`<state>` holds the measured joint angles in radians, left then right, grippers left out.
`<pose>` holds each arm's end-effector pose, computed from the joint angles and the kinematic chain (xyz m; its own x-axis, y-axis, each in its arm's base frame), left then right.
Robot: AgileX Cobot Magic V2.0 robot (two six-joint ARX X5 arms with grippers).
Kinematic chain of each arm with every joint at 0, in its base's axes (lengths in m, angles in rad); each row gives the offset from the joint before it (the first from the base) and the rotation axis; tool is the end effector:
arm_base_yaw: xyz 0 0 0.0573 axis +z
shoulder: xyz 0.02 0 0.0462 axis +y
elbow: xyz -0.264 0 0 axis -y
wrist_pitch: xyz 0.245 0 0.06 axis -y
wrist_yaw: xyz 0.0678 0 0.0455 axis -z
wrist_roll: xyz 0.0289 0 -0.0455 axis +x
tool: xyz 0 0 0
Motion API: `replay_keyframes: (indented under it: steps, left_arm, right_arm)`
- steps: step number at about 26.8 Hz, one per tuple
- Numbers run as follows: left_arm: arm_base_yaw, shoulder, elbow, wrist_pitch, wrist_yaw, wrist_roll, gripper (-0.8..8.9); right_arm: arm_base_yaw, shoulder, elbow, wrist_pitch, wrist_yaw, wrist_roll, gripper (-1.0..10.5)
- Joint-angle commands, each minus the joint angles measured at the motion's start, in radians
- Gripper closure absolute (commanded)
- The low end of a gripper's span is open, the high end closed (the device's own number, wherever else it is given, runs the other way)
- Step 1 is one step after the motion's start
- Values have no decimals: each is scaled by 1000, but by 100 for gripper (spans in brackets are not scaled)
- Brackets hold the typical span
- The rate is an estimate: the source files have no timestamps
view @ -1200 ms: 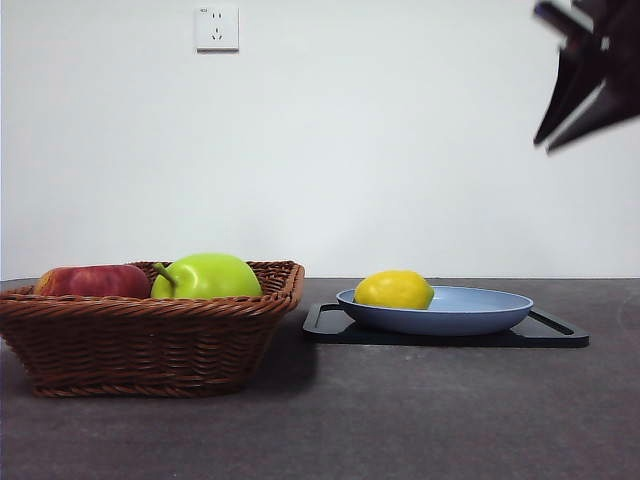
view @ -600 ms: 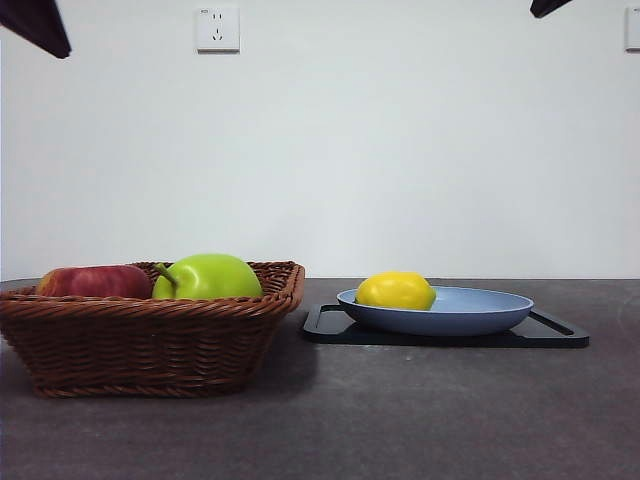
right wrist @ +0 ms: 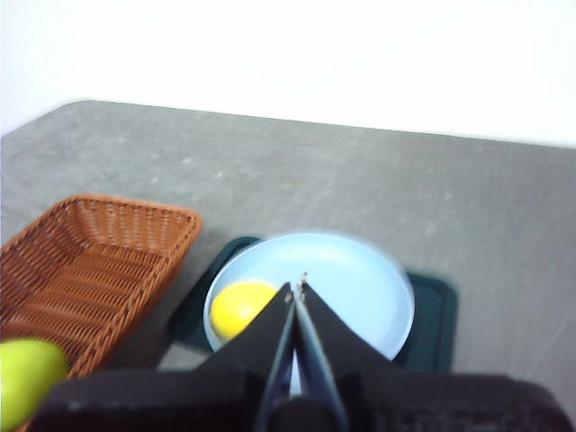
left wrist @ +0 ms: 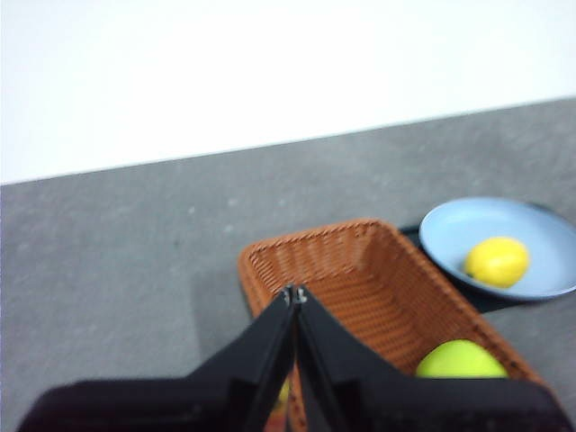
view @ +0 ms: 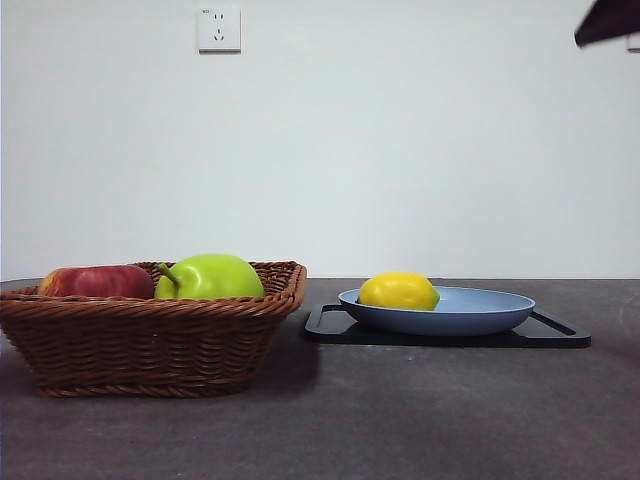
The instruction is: Take the lemon from the basket,put the lemon in the plate,hand out the plate
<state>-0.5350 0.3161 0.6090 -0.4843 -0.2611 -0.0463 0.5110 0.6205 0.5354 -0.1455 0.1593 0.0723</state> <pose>0.0729 -0.0345 0.2955 0.9475 -0.2615 -0.1838 0.2667 0.9638 0.0036 0.1315 0.0685 0.2739 0.9160 0.3317 -0.2257 -0.3328 0.9424 0.0342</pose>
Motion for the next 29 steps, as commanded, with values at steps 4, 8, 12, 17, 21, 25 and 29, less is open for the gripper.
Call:
replay_keyframes:
  steps: [4, 8, 12, 17, 21, 25, 29]
  left_arm:
    - [-2, 0, 5, 3, -2, -9, 804]
    - [-2, 0, 5, 3, 1, -9, 804]
    - [-2, 0, 5, 3, 0, -9, 804]
    - [-2, 0, 5, 3, 3, -9, 804]
    - [42, -52, 5, -29, 0, 70, 804]
    - [173, -153, -13, -76, 4, 100, 804]
    - [359, -235, -89, -11, 4, 100, 804]
  right_arm:
    - [6, 20, -3, 9, 4, 72, 943]
    - [6, 21, -3, 10, 7, 69, 943]
    - [5, 19, -3, 10, 7, 69, 943]
    - [5, 19, -3, 10, 5, 69, 943]
    - [5, 19, -3, 10, 6, 69, 943]
    - [5, 19, -3, 10, 5, 69, 943]
    - [5, 19, -3, 9, 5, 69, 943]
